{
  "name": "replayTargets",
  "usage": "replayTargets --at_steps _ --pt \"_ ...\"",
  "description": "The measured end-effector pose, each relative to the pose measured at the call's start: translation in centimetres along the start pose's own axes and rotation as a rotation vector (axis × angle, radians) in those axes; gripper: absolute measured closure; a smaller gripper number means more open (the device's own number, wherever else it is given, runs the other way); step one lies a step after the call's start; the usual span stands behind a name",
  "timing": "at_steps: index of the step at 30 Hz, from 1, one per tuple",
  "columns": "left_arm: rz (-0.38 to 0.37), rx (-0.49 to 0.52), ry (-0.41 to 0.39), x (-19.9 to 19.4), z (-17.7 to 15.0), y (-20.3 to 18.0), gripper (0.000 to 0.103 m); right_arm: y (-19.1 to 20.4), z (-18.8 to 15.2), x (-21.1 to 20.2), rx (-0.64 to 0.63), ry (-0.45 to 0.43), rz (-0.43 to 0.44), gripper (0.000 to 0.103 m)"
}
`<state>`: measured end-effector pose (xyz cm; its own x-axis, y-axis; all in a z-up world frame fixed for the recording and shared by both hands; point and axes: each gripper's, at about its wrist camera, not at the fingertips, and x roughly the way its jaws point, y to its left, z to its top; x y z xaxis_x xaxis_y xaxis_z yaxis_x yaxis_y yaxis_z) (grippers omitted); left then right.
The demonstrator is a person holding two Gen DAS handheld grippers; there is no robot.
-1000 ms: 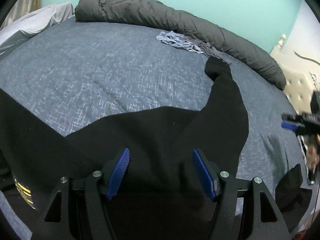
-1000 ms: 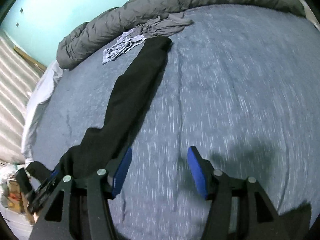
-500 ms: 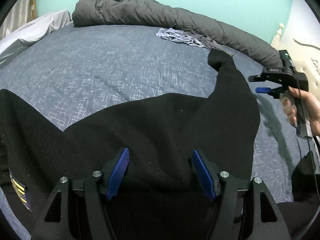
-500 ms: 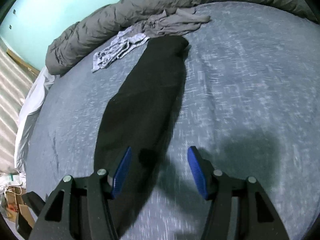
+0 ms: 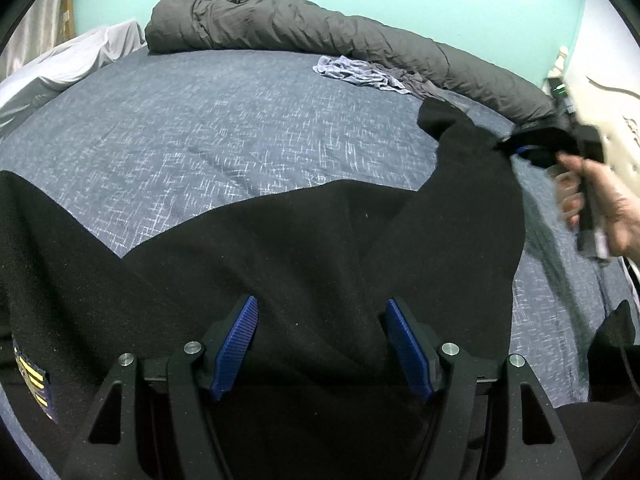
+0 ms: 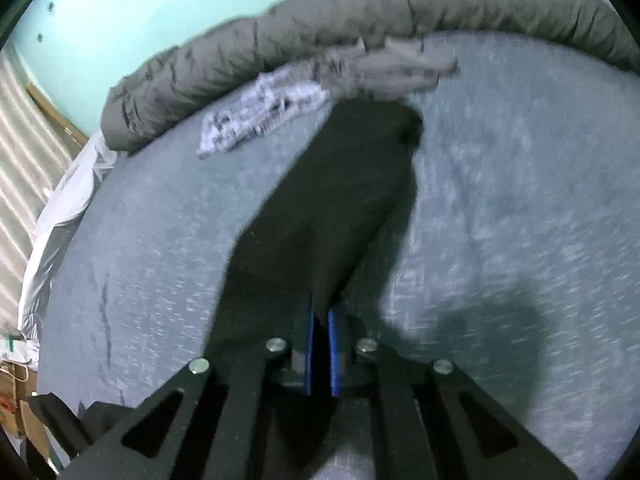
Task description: Fold clothes
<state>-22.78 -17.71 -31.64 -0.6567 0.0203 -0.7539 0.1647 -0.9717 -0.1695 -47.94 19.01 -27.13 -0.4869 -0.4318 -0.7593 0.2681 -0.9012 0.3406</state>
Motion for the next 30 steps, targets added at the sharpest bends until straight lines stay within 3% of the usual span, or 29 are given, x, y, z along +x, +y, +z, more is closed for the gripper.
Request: replayTargets --at_steps 5,11,15,18,21,25,27,30 --pt "-0.030 -0.036 -0.026 -1.1 -0.1 0.0 0.033 -0.8 0.1 -8.2 -0.041 -0.108 -0.034 0.098" --pt "-0.062 -0.070 -0.050 -2.5 -0.7 0.2 0.033 -4.3 -4.7 -18.2 -0.049 -0.175 -0.135 0.099" --pt "-0.071 -0.052 -0.058 -3.4 -1.2 -0.2 0.033 -8.7 -10.0 -20.2 -0.002 -0.078 -0.218 0.098" --pt "-0.068 -0.041 -0.049 -3.5 -1.5 -0.3 0.033 -12.3 -13.7 -17.9 0.060 0.122 -0.231 0.097" --pt "-0.066 -0.032 -0.043 -3.5 -1.6 -0.3 0.033 -14.3 -16.5 -16.9 0.105 0.243 -0.208 0.094" --pt "-0.065 -0.029 -0.041 -3.5 -1.6 -0.3 0.033 -14.8 -15.7 -19.9 0.089 0.138 -0.219 0.075" --pt "-0.061 -0.024 -0.040 -3.4 -1.6 -0.4 0.033 -16.2 -14.1 -21.6 0.127 0.042 -0.227 0.056" --pt "-0.058 -0.025 -0.040 -3.2 -1.5 -0.4 0.033 -18.2 -11.9 -21.6 0.183 -0.012 -0.252 0.052"
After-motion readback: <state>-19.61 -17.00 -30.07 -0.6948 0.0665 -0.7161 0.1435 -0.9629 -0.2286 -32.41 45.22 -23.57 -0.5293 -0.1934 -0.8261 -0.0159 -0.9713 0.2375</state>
